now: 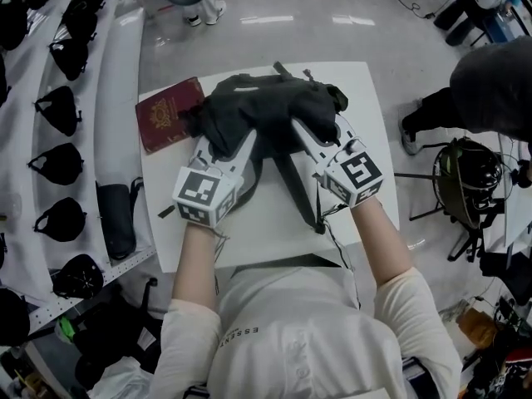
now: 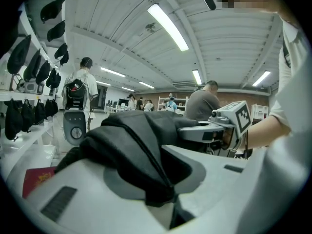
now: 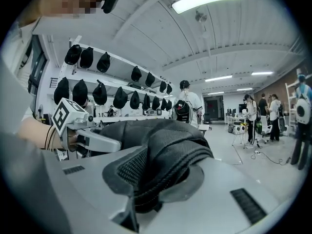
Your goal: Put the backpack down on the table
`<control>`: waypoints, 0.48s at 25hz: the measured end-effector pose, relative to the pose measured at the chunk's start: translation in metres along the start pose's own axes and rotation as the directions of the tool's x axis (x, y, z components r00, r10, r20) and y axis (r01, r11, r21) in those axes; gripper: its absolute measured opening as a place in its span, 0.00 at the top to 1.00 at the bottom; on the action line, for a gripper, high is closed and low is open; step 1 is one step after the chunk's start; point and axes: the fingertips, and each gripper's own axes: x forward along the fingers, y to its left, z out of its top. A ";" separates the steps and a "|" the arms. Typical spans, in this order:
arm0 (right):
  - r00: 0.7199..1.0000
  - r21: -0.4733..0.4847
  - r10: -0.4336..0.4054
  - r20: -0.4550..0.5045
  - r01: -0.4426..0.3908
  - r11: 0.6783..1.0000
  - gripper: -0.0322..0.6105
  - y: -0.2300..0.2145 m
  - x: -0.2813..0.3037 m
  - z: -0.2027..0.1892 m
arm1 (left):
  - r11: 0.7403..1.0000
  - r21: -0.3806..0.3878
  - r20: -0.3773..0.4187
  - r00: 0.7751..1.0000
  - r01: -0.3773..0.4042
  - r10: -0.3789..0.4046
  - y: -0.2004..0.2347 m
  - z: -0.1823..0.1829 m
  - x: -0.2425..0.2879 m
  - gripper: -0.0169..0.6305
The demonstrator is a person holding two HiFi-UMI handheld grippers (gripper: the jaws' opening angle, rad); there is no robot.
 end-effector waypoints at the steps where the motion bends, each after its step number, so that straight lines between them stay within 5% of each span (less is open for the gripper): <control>1: 1.000 0.001 0.005 -0.001 -0.005 1.000 0.82 0.003 -0.004 -0.002 | 1.000 -0.003 0.000 1.000 0.000 0.000 -0.004 -0.003 -0.003 0.85; 12: 0.999 0.040 0.042 0.000 -0.042 0.998 0.82 0.037 -0.038 -0.029 | 1.000 -0.025 0.014 1.000 -0.014 0.015 -0.038 -0.037 -0.032 0.84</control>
